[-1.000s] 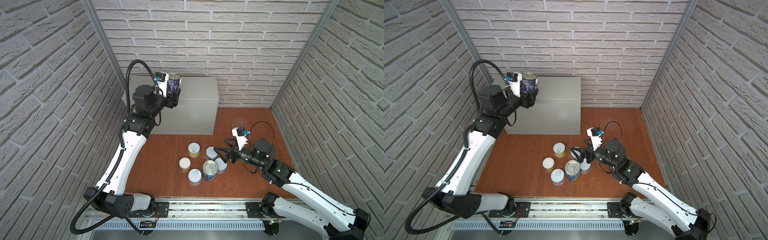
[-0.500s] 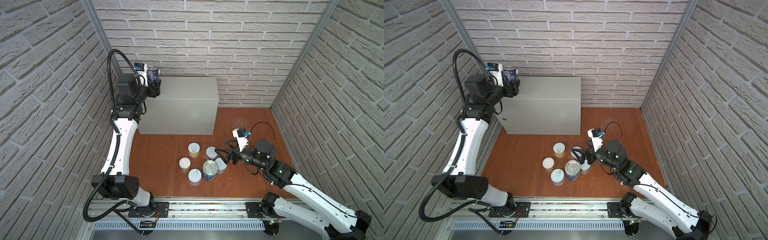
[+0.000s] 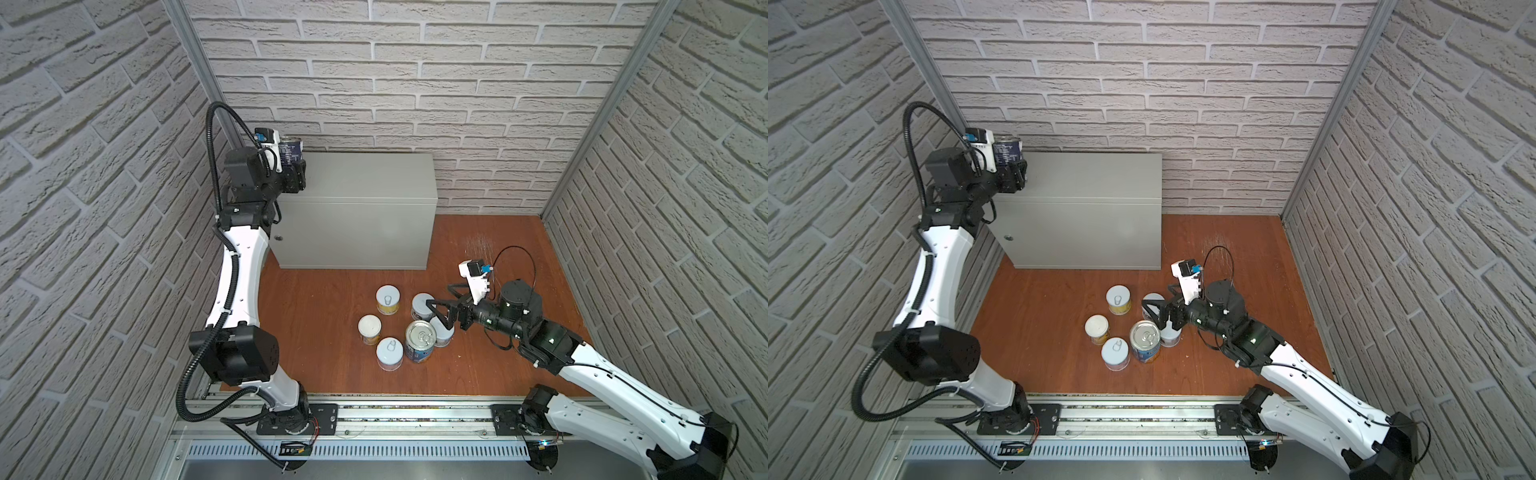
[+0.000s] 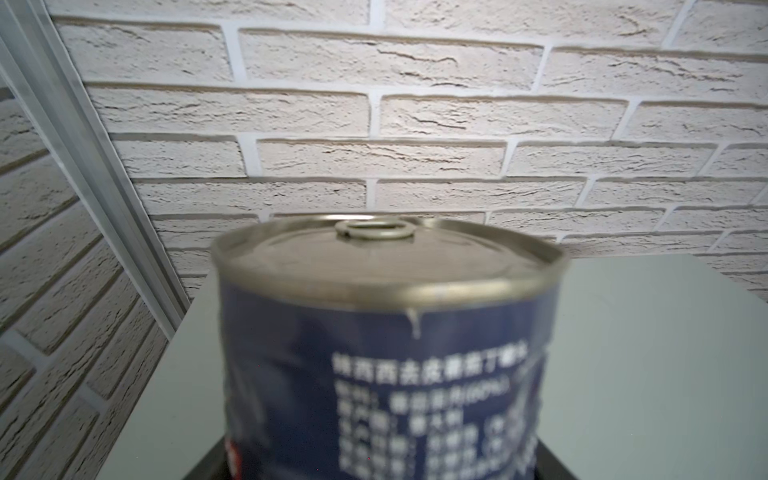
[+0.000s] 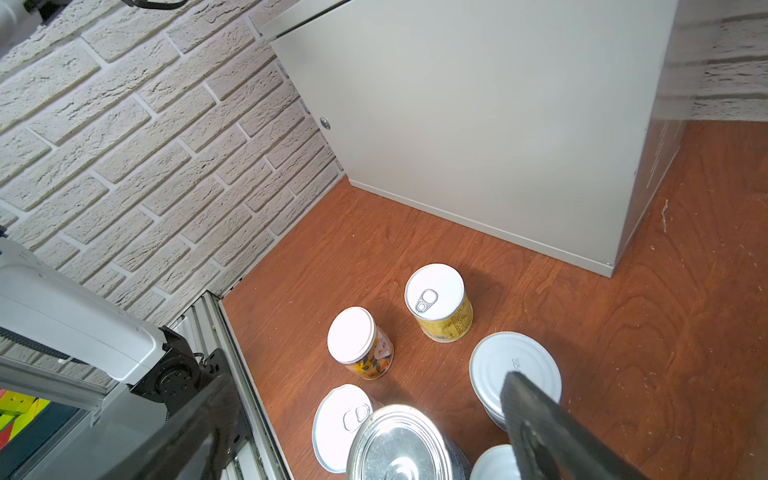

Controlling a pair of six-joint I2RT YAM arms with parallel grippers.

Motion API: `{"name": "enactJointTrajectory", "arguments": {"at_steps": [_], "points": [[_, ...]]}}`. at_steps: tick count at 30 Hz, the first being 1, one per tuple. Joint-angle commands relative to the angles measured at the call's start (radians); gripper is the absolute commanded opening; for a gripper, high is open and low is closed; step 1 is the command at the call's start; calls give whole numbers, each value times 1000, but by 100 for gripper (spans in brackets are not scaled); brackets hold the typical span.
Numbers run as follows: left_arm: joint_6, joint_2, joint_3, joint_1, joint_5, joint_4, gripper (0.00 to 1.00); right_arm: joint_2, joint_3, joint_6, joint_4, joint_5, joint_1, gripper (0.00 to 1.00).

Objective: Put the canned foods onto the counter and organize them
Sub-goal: 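Raise the blue can with the left gripper over the cabinet while the right withdraws, then lower the blue can onto the cabinet top's far corner with the left gripper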

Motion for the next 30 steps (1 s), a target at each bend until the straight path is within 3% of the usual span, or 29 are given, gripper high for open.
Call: {"name": "enactJointTrajectory", "arguments": {"at_steps": [1,10,15,30], "points": [[-14,17,87,12,17,231,44,-15,0,6,40,7,-3,99],[-9,132,180,39,23,228,44,-11,-15,7,52,25,-3,100],[21,180,210,49,24,217,44,-28,-82,24,168,17,-3,100],[66,335,310,81,55,227,44,-53,-116,41,187,50,0,100]]}}
